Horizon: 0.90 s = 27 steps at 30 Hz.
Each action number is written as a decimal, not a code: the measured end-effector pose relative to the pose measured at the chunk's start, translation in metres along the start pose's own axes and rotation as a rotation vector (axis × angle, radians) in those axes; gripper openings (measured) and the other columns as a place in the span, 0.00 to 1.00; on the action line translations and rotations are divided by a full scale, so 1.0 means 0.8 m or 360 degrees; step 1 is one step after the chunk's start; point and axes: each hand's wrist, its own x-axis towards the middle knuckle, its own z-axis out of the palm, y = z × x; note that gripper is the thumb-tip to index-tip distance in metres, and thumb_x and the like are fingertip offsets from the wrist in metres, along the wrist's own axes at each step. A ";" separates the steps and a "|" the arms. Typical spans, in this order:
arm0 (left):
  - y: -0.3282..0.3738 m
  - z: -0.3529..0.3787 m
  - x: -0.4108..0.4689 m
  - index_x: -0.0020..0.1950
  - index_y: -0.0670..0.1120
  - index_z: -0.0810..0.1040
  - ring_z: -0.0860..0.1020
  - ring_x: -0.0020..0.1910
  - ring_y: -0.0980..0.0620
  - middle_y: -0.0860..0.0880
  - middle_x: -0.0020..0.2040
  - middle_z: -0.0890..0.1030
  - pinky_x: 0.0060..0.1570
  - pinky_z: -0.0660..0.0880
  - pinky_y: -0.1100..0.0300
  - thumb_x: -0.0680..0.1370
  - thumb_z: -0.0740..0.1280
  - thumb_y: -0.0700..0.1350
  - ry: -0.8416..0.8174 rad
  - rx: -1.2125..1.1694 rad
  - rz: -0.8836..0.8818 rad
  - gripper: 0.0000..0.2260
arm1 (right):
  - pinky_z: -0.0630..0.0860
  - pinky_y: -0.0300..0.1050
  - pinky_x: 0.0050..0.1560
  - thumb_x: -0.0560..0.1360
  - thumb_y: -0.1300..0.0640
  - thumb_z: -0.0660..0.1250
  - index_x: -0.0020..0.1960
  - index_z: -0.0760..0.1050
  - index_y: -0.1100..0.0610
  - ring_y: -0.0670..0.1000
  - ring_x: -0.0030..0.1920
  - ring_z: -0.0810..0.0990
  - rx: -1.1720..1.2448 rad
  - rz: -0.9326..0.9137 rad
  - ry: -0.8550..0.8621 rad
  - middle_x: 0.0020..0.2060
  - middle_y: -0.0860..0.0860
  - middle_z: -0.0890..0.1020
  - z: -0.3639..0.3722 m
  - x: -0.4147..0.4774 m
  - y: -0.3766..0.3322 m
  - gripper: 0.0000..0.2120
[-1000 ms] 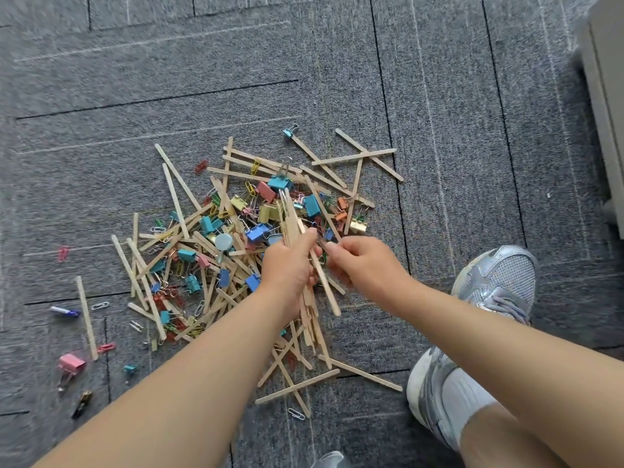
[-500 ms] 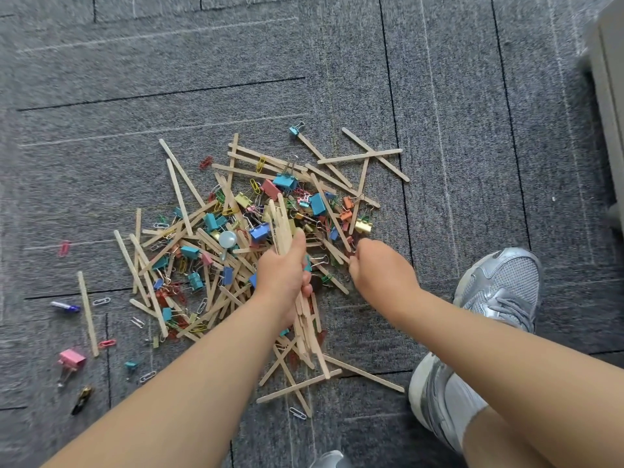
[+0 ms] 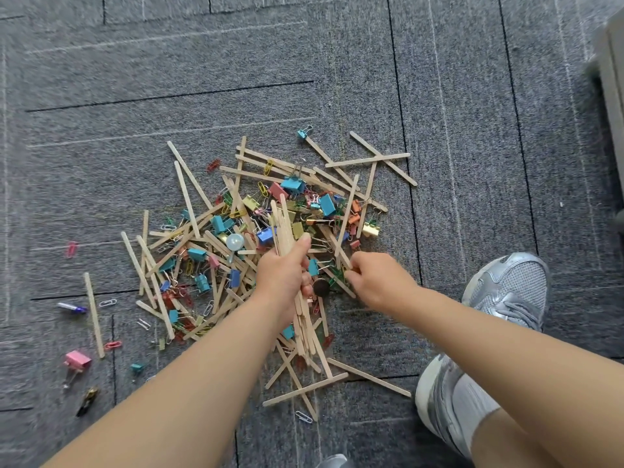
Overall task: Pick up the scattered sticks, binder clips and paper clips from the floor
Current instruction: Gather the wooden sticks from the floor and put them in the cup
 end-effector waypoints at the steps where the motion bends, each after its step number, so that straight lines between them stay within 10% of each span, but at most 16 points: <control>1: 0.002 -0.002 0.000 0.54 0.40 0.74 0.65 0.22 0.57 0.50 0.34 0.72 0.20 0.65 0.65 0.76 0.69 0.51 0.0006 0.0026 0.0007 0.16 | 0.74 0.48 0.40 0.80 0.53 0.59 0.44 0.72 0.57 0.53 0.38 0.75 0.0088 -0.0043 -0.0033 0.38 0.51 0.77 0.000 -0.003 0.001 0.10; 13: 0.010 -0.013 -0.001 0.51 0.41 0.78 0.64 0.21 0.58 0.48 0.31 0.76 0.19 0.63 0.66 0.73 0.73 0.46 -0.0149 -0.0038 0.0045 0.12 | 0.66 0.38 0.36 0.81 0.56 0.59 0.42 0.72 0.53 0.44 0.33 0.70 0.0681 -0.0315 -0.0439 0.36 0.46 0.75 -0.003 -0.017 -0.060 0.09; 20: 0.010 -0.020 0.008 0.41 0.44 0.77 0.65 0.23 0.56 0.49 0.32 0.76 0.24 0.64 0.63 0.78 0.67 0.45 -0.0034 0.0068 0.0065 0.07 | 0.66 0.43 0.31 0.80 0.50 0.57 0.39 0.70 0.57 0.51 0.32 0.71 0.0495 0.0112 0.0407 0.35 0.53 0.76 -0.018 0.004 -0.061 0.15; 27: 0.001 -0.012 -0.006 0.46 0.44 0.76 0.70 0.28 0.55 0.49 0.34 0.78 0.29 0.69 0.63 0.79 0.65 0.48 0.0028 0.0230 0.0111 0.08 | 0.67 0.42 0.35 0.80 0.58 0.60 0.51 0.73 0.62 0.56 0.40 0.73 0.0214 0.0348 0.0387 0.43 0.56 0.77 -0.018 0.022 -0.055 0.07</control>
